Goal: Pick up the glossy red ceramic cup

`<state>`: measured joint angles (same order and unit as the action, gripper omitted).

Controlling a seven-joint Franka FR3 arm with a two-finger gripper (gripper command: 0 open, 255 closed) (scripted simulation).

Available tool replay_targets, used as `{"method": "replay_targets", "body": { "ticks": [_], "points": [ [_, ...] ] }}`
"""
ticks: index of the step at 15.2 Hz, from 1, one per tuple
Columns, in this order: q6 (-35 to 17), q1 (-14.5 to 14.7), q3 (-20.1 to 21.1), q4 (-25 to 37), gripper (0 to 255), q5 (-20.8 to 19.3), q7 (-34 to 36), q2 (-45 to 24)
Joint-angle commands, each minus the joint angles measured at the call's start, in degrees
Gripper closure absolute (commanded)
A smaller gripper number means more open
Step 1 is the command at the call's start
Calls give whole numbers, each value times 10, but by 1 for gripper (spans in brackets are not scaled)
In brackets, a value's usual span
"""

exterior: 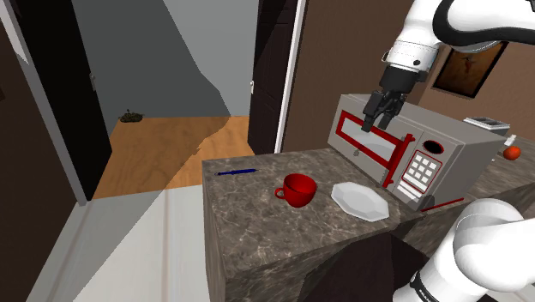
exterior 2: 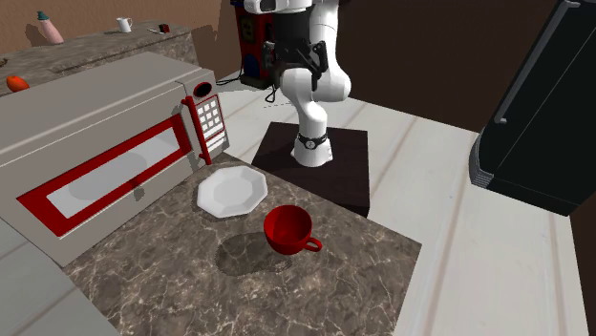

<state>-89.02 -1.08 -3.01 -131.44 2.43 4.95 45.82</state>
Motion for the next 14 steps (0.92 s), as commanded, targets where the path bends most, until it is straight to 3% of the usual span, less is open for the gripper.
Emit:
{"method": "replay_targets", "body": {
  "ticks": [1,14],
  "points": [
    [0,0,0,0,0,0,0,0],
    [-257,14,72,-102,0,-19,45,-154]
  ]
}}
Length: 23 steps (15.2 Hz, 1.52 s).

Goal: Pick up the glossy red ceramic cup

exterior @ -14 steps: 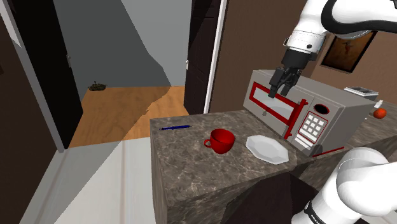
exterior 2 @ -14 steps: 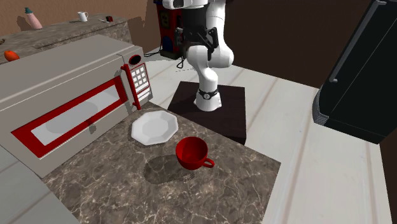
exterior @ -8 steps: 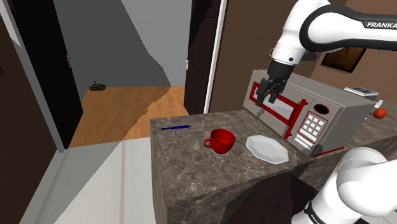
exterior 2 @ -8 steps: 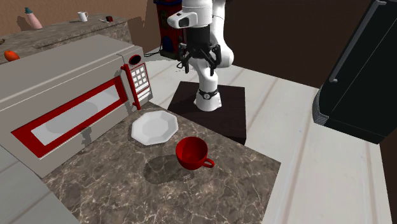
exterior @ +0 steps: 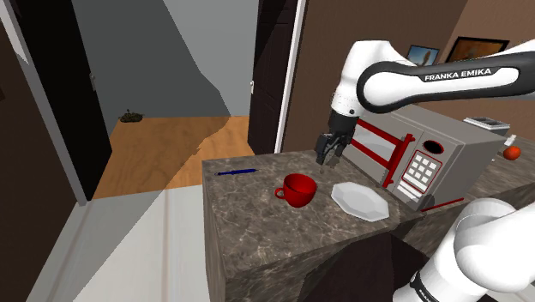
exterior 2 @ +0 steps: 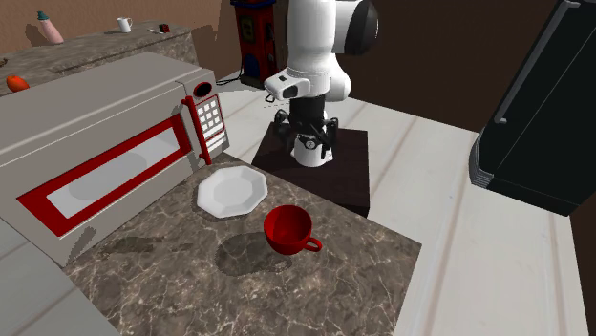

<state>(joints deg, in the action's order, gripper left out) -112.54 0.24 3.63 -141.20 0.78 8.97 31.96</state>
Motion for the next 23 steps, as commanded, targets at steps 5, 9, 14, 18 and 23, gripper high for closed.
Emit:
{"method": "replay_targets", "body": {
  "ticks": [5,9,14,18,23],
  "points": [
    [-116,-2,32,-7,0,-27,34,-110],
    [-183,-7,52,6,0,-61,66,-196],
    [-242,-11,67,35,0,-114,113,-291],
    [-273,-13,66,26,0,-128,125,-314],
    [-300,-13,65,19,0,-141,137,-336]
  ]
}}
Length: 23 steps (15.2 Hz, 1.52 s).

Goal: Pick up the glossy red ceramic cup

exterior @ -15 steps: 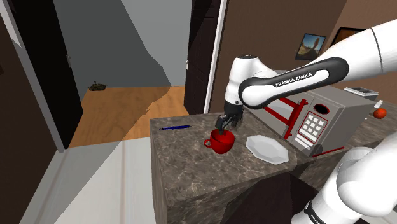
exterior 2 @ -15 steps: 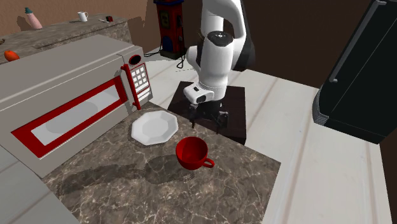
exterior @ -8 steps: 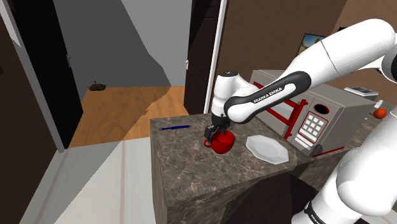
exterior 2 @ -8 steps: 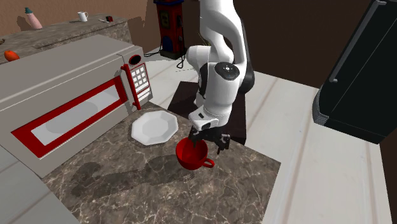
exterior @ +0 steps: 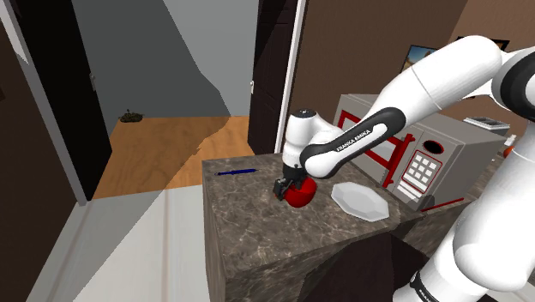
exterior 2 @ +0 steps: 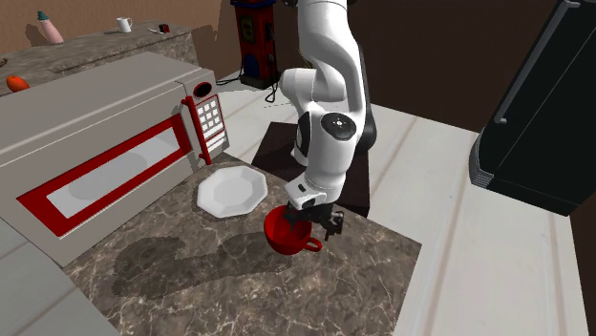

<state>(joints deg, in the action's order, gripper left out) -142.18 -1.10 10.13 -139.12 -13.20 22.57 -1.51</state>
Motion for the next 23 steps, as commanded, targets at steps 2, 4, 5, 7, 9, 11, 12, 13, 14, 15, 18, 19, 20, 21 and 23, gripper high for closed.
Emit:
{"method": "replay_targets", "body": {
  "ticks": [2,4,5,7,9,11,12,13,14,15,18,19,20,21,23],
  "points": [
    [-2,0,0,0,255,-1,1,-2],
    [-2,0,0,0,255,-1,1,-2],
    [-2,0,0,0,255,-1,1,-2],
    [-2,0,0,0,255,-1,1,-2],
    [-2,0,0,0,255,-1,1,-2],
    [4,0,0,0,255,3,-2,5],
    [12,0,1,2,255,6,-6,11],
    [19,1,1,4,255,10,-9,17],
    [27,1,1,6,255,14,-12,23],
    [35,1,1,8,255,17,-15,29],
    [58,2,2,15,255,27,-24,46],
    [66,2,2,18,255,29,-27,51],
    [73,3,2,21,255,32,-30,56],
    [81,3,1,24,255,35,-32,61],
    [97,4,1,30,255,40,-37,71]
  ]
}}
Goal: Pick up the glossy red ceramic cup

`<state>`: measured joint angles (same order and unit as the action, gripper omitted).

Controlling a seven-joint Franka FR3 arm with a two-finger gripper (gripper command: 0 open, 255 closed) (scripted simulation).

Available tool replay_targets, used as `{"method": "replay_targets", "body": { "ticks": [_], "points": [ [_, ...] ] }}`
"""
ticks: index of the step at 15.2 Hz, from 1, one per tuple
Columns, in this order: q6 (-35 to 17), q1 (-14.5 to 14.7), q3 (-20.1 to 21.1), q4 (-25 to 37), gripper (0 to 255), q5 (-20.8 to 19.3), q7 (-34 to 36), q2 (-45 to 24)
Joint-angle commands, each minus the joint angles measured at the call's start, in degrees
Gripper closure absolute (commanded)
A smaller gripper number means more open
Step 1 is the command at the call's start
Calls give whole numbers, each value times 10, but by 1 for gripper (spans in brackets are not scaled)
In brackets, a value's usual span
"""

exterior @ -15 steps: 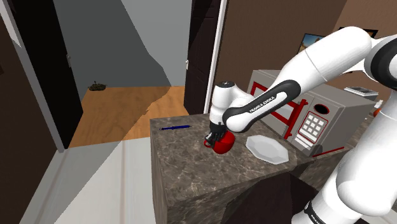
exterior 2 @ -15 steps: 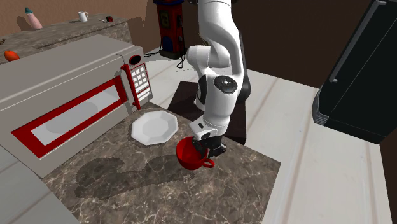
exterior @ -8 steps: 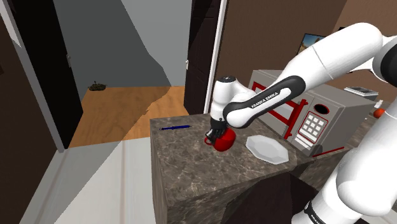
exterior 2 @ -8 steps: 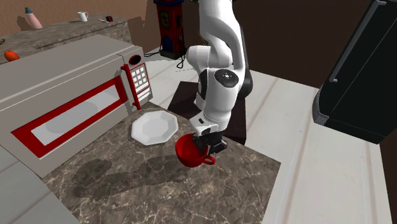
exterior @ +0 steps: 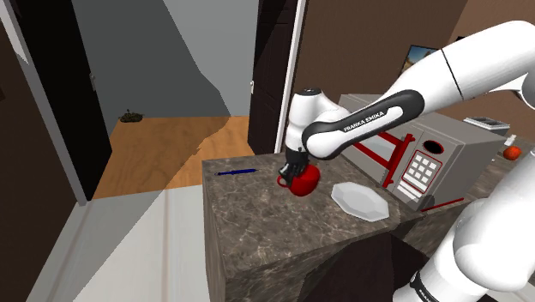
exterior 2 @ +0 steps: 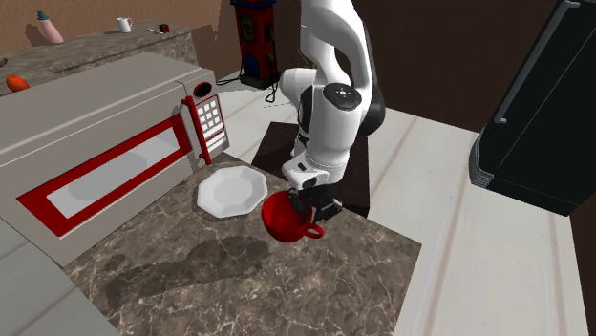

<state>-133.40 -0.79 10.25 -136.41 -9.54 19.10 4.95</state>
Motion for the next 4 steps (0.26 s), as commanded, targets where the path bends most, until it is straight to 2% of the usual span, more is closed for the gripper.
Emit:
{"method": "replay_targets", "body": {
  "ticks": [1,4],
  "points": [
    [17,1,0,6,255,5,-5,11],
    [26,1,0,10,255,8,-8,17]
  ]
}}
